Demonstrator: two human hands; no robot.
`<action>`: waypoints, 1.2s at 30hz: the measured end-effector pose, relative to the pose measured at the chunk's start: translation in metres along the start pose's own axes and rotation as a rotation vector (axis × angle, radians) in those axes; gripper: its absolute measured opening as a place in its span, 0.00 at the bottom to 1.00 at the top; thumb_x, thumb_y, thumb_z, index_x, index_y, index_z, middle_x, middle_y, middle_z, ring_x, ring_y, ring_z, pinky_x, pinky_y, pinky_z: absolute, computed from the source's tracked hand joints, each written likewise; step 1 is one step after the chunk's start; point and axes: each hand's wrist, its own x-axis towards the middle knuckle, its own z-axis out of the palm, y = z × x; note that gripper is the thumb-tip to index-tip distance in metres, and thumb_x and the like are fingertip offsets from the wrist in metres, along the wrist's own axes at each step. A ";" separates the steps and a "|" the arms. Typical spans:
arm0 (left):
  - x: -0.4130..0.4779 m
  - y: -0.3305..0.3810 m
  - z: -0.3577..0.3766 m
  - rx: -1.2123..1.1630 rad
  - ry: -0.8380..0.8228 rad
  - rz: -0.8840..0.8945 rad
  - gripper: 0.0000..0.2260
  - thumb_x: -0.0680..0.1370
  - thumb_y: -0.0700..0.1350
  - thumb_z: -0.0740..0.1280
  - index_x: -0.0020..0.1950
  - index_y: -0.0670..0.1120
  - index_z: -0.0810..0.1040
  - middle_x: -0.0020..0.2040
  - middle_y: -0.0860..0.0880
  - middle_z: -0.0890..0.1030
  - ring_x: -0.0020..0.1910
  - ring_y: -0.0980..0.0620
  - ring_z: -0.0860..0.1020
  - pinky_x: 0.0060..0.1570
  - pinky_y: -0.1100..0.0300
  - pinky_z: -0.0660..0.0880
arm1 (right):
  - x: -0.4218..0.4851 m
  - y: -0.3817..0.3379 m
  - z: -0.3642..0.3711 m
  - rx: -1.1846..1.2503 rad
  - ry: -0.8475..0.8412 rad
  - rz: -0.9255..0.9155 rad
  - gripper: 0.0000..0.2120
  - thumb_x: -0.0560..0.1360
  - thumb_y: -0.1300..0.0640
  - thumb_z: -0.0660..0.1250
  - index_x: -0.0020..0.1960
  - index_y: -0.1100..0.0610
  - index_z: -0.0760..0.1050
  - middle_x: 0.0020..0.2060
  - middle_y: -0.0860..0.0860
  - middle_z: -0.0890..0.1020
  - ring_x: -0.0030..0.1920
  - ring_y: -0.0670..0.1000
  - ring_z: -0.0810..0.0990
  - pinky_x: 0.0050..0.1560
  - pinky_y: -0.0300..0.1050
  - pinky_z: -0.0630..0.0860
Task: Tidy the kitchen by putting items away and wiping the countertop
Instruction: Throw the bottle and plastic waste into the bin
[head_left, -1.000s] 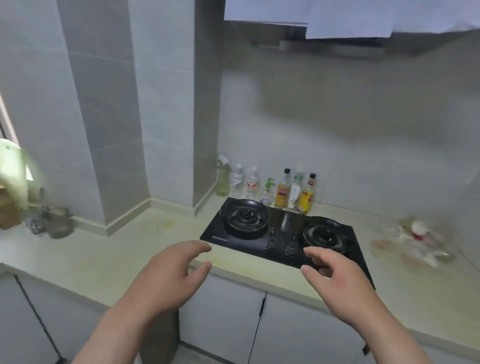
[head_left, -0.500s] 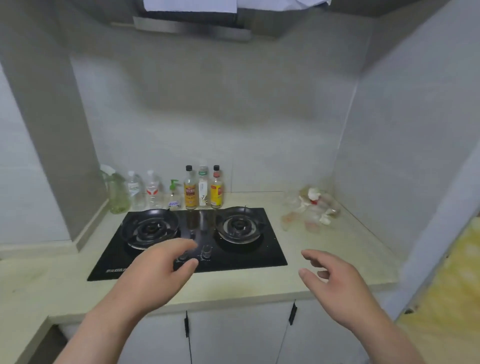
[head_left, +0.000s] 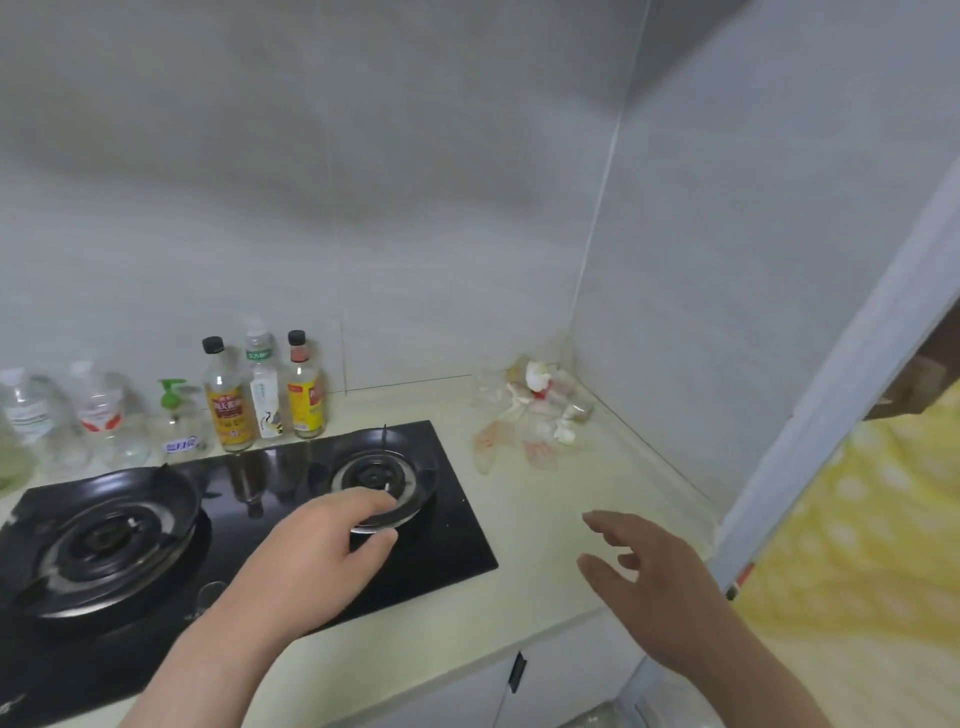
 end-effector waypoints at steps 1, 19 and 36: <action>0.009 0.003 0.005 -0.004 -0.012 0.019 0.17 0.79 0.52 0.66 0.68 0.57 0.74 0.63 0.63 0.75 0.65 0.60 0.72 0.62 0.66 0.67 | 0.004 0.004 -0.003 0.007 0.003 0.015 0.16 0.78 0.47 0.67 0.63 0.37 0.70 0.56 0.29 0.70 0.57 0.35 0.72 0.57 0.29 0.67; 0.134 0.106 0.107 0.114 -0.023 0.006 0.16 0.79 0.52 0.65 0.67 0.55 0.75 0.64 0.60 0.77 0.59 0.61 0.74 0.54 0.69 0.67 | 0.116 0.146 -0.091 0.022 -0.045 0.038 0.18 0.78 0.46 0.65 0.68 0.40 0.70 0.54 0.30 0.68 0.58 0.38 0.70 0.63 0.37 0.67; 0.209 0.122 0.180 0.097 -0.049 -0.168 0.16 0.77 0.55 0.65 0.65 0.58 0.76 0.62 0.65 0.76 0.59 0.63 0.74 0.59 0.64 0.72 | 0.238 0.222 -0.091 0.046 -0.215 -0.080 0.22 0.76 0.46 0.68 0.70 0.41 0.69 0.60 0.32 0.69 0.63 0.37 0.72 0.68 0.39 0.68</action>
